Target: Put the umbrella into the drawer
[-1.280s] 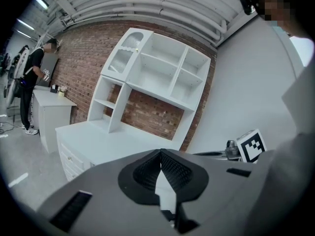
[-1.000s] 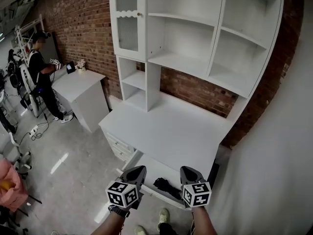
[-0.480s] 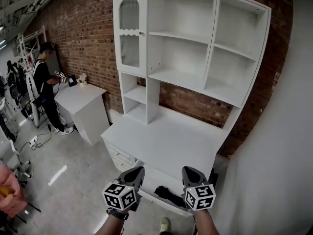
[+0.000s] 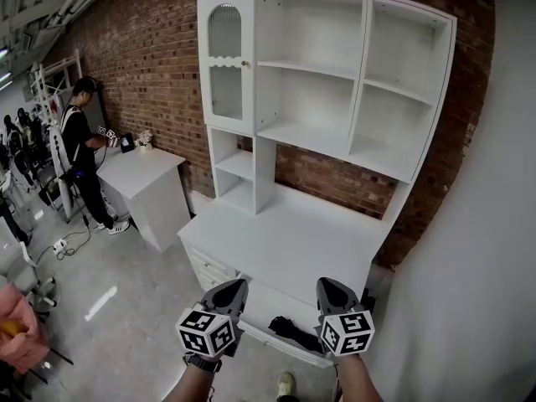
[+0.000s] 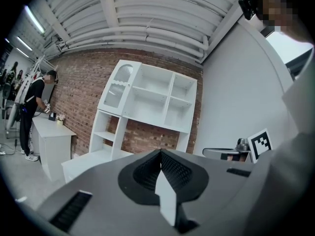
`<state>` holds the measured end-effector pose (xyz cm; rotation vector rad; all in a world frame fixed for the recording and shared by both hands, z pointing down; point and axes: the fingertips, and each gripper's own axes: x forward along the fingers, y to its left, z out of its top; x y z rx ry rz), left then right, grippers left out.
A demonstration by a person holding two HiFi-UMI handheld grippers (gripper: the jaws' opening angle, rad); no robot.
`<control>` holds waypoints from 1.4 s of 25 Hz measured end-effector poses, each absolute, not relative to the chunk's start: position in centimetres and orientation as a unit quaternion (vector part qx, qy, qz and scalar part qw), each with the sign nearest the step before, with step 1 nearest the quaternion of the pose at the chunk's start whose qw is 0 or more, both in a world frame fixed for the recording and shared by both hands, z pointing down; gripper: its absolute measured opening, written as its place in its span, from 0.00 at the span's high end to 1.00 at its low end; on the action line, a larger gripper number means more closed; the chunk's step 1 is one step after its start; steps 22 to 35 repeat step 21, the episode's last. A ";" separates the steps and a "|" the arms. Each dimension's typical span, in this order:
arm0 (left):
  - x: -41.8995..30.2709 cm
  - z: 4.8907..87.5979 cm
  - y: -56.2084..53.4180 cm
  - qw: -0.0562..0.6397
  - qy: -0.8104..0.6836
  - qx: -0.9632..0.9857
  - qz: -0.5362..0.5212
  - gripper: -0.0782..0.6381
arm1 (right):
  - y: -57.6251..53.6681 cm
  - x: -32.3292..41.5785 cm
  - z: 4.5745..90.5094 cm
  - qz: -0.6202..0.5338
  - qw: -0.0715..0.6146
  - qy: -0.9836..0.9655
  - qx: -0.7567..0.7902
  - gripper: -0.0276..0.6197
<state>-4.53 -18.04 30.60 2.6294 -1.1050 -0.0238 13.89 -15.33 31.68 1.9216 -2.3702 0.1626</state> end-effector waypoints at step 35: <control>-5.9 30.1 -16.7 0.127 -0.387 0.913 -0.014 0.88 | -14.0 12.4 30.9 0.037 0.035 -0.777 0.627 0.95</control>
